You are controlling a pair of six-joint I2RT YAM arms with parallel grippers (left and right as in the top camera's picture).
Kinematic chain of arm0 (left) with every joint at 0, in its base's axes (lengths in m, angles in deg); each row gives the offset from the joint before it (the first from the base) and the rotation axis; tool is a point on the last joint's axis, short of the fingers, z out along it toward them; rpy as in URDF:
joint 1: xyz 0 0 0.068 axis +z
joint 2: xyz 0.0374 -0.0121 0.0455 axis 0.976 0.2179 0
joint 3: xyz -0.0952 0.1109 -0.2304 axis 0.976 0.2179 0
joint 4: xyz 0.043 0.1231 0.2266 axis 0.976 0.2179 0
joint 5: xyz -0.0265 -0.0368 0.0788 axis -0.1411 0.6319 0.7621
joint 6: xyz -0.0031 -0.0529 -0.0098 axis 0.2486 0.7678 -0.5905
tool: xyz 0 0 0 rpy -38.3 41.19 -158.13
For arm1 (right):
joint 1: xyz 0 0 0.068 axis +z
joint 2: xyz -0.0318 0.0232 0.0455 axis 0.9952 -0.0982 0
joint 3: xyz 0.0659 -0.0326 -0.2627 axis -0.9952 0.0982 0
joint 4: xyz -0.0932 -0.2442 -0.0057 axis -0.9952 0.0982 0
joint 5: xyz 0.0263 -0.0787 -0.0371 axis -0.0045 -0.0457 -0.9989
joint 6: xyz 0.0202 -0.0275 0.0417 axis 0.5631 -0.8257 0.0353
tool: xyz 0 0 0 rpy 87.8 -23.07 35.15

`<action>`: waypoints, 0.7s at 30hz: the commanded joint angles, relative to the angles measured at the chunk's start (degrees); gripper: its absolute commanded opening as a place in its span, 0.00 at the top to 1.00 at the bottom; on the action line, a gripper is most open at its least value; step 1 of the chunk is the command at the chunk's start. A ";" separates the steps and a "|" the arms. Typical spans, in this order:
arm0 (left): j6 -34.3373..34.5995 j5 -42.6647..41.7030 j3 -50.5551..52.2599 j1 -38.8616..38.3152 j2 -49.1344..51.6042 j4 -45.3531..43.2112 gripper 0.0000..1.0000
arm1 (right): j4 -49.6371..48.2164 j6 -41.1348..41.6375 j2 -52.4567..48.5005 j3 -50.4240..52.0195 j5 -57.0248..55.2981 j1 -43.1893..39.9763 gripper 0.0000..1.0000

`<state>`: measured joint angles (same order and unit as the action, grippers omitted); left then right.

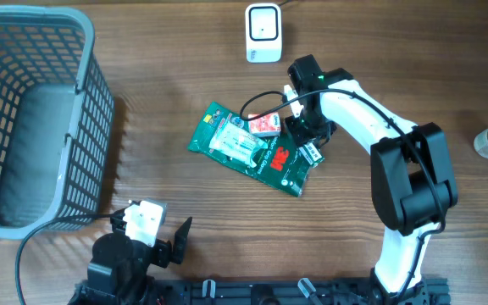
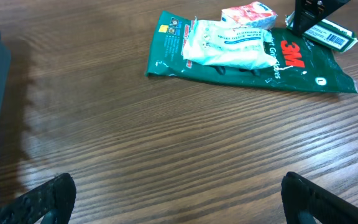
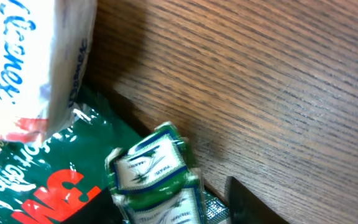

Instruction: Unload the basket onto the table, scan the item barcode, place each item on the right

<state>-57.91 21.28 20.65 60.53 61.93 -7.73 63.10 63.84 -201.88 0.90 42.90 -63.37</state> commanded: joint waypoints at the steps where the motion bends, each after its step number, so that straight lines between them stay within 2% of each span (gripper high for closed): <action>1: -0.68 -0.26 0.11 0.00 -0.13 -0.09 0.00 | 0.31 -0.81 0.74 -0.85 0.90 0.02 0.74; 3: -0.68 -0.26 0.11 0.00 -0.13 -0.09 0.00 | 0.28 -0.11 0.74 -0.87 1.57 0.02 0.84; 7: -0.68 -0.26 0.11 0.00 -0.13 -0.09 0.00 | 3.54 -0.13 0.76 -3.76 12.39 -0.31 0.88; 10: -0.68 -0.26 0.11 0.00 -0.13 -0.09 0.00 | 12.46 -0.20 0.76 -11.54 22.84 -2.95 0.90; 11: -0.68 -0.26 0.11 0.00 -0.13 -0.09 0.00 | 14.97 -1.97 0.76 -13.22 28.26 -4.11 0.90; 12: -0.68 -0.26 0.11 0.00 -0.13 -0.09 0.00 | 17.14 -8.28 0.76 -13.81 39.12 -5.68 0.90; 14: -0.68 -0.26 0.11 0.00 -0.13 -0.11 0.00 | 21.27 -20.04 0.74 -13.68 59.19 -8.28 0.82; 18: -0.68 -0.26 0.11 0.00 -0.13 -0.09 0.00 | 21.38 -19.43 0.74 -13.68 65.77 -8.57 0.81; 21: -0.68 -0.26 0.11 0.00 -0.13 -0.07 0.00 | 19.08 -19.45 0.74 -13.68 60.78 -8.59 0.81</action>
<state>-57.91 21.28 20.65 60.53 61.93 -7.73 83.72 46.61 -201.77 -11.91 103.05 -72.09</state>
